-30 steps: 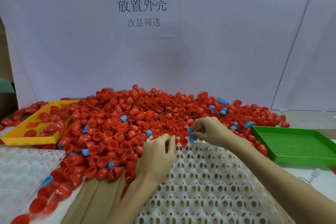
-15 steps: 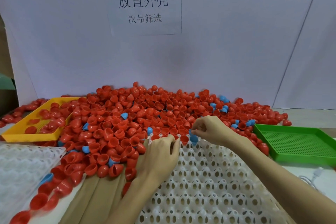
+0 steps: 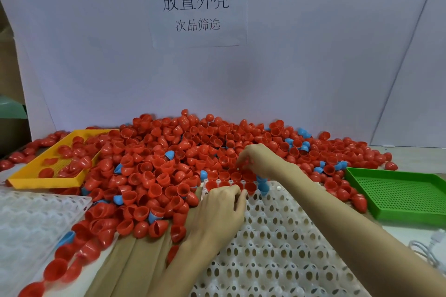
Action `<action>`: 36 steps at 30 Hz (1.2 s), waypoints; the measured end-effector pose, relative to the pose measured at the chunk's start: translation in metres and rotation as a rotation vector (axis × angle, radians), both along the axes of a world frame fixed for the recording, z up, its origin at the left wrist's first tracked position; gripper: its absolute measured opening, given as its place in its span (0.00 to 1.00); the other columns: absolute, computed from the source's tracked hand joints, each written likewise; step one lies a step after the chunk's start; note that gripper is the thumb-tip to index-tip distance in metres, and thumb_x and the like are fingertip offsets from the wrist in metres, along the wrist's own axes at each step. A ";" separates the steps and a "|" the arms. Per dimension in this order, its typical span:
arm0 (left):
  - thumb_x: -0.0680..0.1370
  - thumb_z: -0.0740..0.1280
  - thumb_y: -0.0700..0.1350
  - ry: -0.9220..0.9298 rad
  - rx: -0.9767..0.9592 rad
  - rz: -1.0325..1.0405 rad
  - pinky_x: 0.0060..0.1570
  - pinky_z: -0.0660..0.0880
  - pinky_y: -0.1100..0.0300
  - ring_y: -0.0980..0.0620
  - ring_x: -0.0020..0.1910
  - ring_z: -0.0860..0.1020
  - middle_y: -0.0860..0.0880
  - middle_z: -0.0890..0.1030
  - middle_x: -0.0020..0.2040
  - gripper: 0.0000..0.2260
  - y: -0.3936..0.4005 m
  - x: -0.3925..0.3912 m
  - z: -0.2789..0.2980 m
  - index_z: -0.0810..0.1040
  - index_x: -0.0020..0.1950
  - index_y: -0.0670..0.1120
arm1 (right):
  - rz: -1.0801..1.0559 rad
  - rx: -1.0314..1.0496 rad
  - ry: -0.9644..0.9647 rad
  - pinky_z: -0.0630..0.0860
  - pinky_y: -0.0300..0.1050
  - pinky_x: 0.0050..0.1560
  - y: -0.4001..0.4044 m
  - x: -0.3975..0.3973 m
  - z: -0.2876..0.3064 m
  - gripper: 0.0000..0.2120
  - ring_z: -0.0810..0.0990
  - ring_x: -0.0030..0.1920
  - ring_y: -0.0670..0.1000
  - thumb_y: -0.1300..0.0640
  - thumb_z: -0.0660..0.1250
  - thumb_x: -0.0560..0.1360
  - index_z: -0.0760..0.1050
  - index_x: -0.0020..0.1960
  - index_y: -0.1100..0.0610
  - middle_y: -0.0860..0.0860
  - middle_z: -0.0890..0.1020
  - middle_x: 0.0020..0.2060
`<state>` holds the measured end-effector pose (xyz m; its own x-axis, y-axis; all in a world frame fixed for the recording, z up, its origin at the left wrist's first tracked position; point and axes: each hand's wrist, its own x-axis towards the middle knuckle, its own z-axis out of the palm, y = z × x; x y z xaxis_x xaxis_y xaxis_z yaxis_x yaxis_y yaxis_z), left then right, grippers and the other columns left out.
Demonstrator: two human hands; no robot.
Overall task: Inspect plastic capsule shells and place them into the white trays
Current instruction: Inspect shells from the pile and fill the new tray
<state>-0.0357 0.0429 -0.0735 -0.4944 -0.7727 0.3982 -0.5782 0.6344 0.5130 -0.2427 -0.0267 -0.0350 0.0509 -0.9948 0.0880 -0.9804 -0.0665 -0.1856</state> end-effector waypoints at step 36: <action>0.75 0.77 0.60 0.221 0.040 -0.309 0.54 0.74 0.70 0.60 0.60 0.78 0.63 0.78 0.57 0.22 0.009 -0.003 0.006 0.73 0.65 0.60 | -0.164 -0.191 -0.628 0.84 0.46 0.39 0.162 0.006 -0.003 0.06 0.85 0.35 0.49 0.56 0.72 0.81 0.87 0.49 0.48 0.45 0.87 0.36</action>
<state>-0.0391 0.0523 -0.0675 -0.6120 -0.6176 0.4940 -0.2352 0.7384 0.6320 -0.2363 0.1357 -0.0385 -0.2180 -0.9494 0.2263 -0.6902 -0.0140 -0.7235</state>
